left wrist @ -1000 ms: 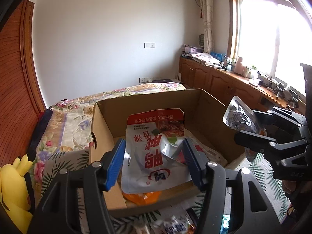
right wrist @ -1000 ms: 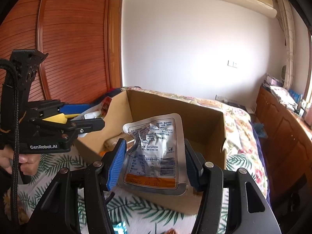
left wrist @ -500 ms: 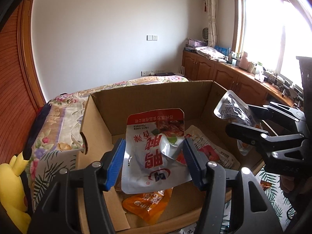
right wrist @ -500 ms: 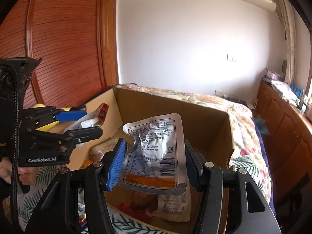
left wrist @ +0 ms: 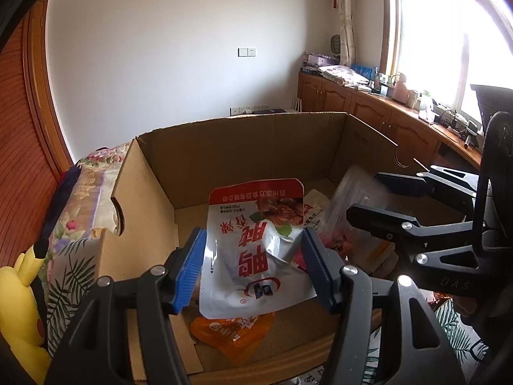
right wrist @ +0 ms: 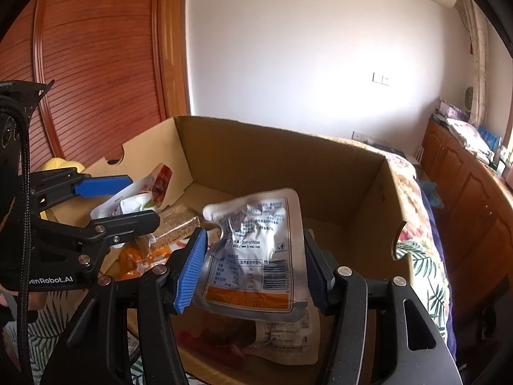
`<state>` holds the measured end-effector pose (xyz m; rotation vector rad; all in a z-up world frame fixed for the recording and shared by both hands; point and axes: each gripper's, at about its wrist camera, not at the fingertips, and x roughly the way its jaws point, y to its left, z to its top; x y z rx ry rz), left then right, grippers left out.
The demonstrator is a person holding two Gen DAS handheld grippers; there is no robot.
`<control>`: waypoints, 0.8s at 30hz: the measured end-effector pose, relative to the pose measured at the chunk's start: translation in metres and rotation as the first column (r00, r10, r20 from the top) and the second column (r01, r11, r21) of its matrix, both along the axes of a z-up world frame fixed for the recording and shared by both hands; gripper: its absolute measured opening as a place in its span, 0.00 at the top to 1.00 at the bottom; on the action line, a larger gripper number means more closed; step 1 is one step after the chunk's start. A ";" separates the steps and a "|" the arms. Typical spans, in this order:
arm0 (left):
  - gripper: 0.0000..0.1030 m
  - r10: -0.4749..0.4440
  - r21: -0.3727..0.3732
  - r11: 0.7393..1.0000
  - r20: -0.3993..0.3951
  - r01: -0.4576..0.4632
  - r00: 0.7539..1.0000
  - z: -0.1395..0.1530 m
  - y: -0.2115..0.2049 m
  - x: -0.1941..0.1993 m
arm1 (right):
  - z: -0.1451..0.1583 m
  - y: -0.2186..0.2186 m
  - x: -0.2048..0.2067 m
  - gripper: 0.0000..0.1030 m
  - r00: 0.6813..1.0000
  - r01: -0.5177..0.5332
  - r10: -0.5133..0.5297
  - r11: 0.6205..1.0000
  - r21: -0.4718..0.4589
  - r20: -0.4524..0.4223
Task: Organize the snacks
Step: 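Open left tool to drop duck-neck pouch while right tool releases foil pouch, then move left tool to white bar while right tool approaches brown wrapped snack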
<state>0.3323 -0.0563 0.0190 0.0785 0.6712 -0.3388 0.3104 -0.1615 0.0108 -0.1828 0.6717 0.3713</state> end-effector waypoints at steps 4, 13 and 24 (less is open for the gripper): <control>0.41 0.002 -0.008 1.000 -0.007 -0.002 1.000 -0.002 0.002 0.000 | -0.002 -0.003 0.001 0.45 1.000 -0.005 0.005 1.000 0.004 -0.007; 0.40 0.010 -0.017 1.000 -0.001 -0.010 1.000 0.000 0.005 -0.008 | 0.001 -0.008 -0.005 0.45 1.000 -0.004 0.004 0.999 0.032 -0.007; 0.39 -0.015 -0.019 1.000 0.044 0.016 0.999 0.025 0.007 -0.045 | 0.026 -0.011 -0.047 0.44 0.999 -0.016 0.015 0.999 0.033 0.031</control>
